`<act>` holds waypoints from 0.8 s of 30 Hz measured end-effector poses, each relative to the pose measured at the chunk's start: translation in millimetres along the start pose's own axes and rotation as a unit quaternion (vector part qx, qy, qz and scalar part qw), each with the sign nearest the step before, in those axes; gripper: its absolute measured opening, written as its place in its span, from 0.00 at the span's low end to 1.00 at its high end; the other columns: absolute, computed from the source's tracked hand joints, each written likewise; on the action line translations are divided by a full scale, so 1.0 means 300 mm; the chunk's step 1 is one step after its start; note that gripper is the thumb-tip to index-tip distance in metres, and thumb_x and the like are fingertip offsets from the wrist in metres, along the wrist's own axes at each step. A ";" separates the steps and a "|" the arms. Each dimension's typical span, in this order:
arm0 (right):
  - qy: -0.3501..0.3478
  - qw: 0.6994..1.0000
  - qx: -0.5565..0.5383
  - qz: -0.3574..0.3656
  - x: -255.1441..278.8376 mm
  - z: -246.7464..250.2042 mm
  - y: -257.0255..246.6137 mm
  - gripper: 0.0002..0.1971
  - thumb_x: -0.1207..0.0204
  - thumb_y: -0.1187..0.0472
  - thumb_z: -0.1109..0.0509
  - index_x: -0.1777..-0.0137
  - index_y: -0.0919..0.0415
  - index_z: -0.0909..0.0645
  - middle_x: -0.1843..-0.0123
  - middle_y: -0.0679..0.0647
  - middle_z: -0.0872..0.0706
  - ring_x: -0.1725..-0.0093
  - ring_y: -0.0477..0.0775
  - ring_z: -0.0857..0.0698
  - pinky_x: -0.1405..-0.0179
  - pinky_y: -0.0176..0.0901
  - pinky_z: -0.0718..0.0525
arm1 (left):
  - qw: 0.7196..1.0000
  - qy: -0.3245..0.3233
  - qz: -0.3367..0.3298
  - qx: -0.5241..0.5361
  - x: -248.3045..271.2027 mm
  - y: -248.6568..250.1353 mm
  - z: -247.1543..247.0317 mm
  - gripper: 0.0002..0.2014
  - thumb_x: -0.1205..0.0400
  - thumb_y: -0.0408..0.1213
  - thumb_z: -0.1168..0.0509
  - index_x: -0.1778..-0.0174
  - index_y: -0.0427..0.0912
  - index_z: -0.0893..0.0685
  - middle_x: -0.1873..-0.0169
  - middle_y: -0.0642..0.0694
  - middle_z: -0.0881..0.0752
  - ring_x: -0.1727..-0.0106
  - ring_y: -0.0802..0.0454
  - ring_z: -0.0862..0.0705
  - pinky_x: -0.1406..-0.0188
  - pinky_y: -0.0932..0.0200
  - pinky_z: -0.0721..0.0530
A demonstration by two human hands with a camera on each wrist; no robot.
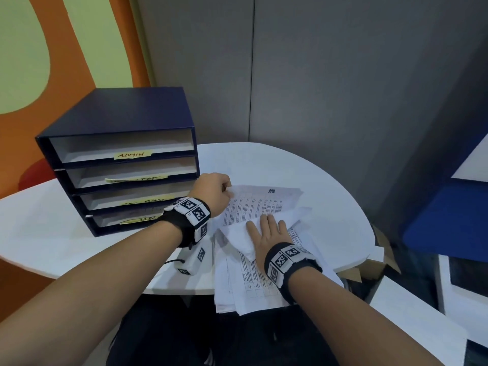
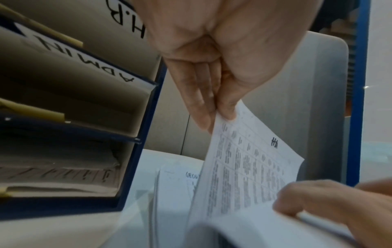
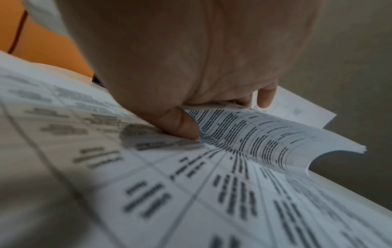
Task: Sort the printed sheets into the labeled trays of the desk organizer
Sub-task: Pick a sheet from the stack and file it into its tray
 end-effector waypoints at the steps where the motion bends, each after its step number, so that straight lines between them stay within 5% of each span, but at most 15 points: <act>1: -0.001 1.000 0.007 0.004 -0.002 0.000 -0.002 0.43 0.22 0.46 0.37 0.16 0.58 0.59 0.16 0.70 0.55 0.17 0.71 0.54 0.21 0.66 0.53 | 1.000 0.016 0.005 0.009 -0.003 0.005 0.009 0.04 0.21 0.34 0.31 0.61 0.42 0.14 0.63 0.45 0.13 0.58 0.44 0.16 0.61 0.59 0.23; 9: -0.013 0.999 0.030 0.009 -0.018 0.003 -0.021 0.45 0.23 0.43 0.35 0.16 0.56 0.59 0.17 0.70 0.54 0.18 0.70 0.52 0.22 0.64 0.51 | 0.981 0.182 -0.022 0.069 -0.029 0.088 0.200 0.06 0.21 0.37 0.31 0.63 0.43 0.16 0.66 0.44 0.13 0.61 0.42 0.15 0.60 0.51 0.14; 14: -0.009 1.000 0.003 0.013 -0.038 0.006 -0.036 0.41 0.21 0.46 0.39 0.16 0.58 0.57 0.16 0.70 0.54 0.17 0.70 0.53 0.22 0.63 0.49 | 0.958 0.259 -0.061 0.107 -0.019 0.144 0.364 0.04 0.20 0.37 0.30 0.60 0.44 0.17 0.69 0.50 0.15 0.67 0.52 0.18 0.65 0.59 0.19; 19: -0.021 1.000 -0.013 0.018 -0.057 0.024 -0.045 0.44 0.19 0.58 0.42 0.18 0.59 0.74 0.16 0.67 0.69 0.17 0.68 0.66 0.18 0.63 0.55 | 0.918 0.348 -0.085 0.167 -0.009 0.169 0.532 0.06 0.21 0.38 0.29 0.61 0.47 0.20 0.71 0.60 0.21 0.71 0.67 0.24 0.70 0.71 0.25; 24: 0.081 0.995 -0.056 0.020 -0.044 0.069 -0.023 0.45 0.20 0.63 0.44 0.21 0.61 0.80 0.21 0.61 0.81 0.19 0.65 0.74 0.20 0.63 0.64 | 0.903 0.384 -0.112 0.156 0.012 0.177 0.649 0.06 0.21 0.37 0.28 0.59 0.48 0.20 0.65 0.59 0.17 0.69 0.70 0.22 0.71 0.77 0.26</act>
Point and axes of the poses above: each hand's wrist, its own x-axis away from the middle knuckle, its own z-axis out of the back of the hand, y = z × x, the point moved 3 cm from there along -x, towards the middle knuckle
